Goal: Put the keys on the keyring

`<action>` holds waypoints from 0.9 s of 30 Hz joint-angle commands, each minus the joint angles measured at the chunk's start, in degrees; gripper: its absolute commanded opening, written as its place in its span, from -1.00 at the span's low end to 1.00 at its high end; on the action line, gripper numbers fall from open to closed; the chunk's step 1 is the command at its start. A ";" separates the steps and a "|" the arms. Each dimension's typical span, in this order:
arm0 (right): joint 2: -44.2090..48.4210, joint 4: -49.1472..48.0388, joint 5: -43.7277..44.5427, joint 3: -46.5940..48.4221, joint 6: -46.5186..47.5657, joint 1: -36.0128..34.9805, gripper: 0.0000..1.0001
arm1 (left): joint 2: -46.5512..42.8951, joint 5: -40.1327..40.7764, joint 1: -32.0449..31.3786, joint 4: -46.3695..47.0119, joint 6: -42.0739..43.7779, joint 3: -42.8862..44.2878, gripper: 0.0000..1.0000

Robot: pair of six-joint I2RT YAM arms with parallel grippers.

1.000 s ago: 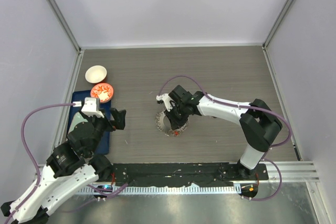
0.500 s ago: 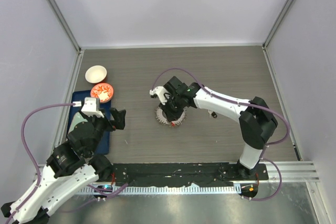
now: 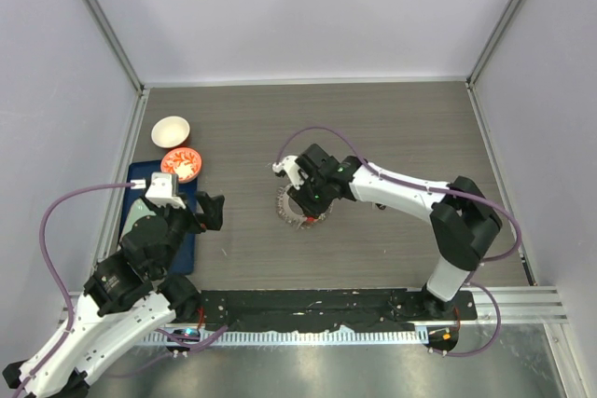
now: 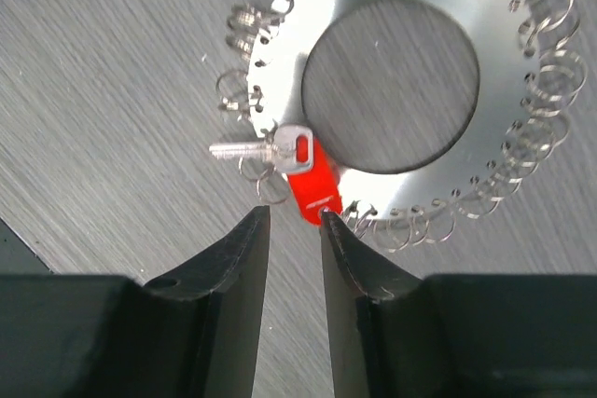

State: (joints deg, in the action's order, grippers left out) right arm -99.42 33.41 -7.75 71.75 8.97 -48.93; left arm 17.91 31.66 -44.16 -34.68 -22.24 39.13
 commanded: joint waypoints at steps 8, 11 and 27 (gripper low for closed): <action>13.10 -26.36 0.27 -19.34 -17.22 -0.20 -0.29 | 0.98 -1.86 1.18 0.57 0.18 -0.20 0.99; 15.21 -31.72 2.99 -22.60 -22.23 -0.12 -0.29 | 0.90 -2.13 1.53 0.75 0.09 -0.20 1.00; 33.38 -37.37 34.50 -31.31 -31.65 9.98 0.92 | 1.77 -2.92 6.98 3.30 -3.51 -0.38 0.99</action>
State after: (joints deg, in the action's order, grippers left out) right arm -73.47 -0.21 11.75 42.24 -20.53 -41.28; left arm 18.48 29.58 -39.40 -34.33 -23.51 38.72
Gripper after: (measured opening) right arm 0.920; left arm 0.996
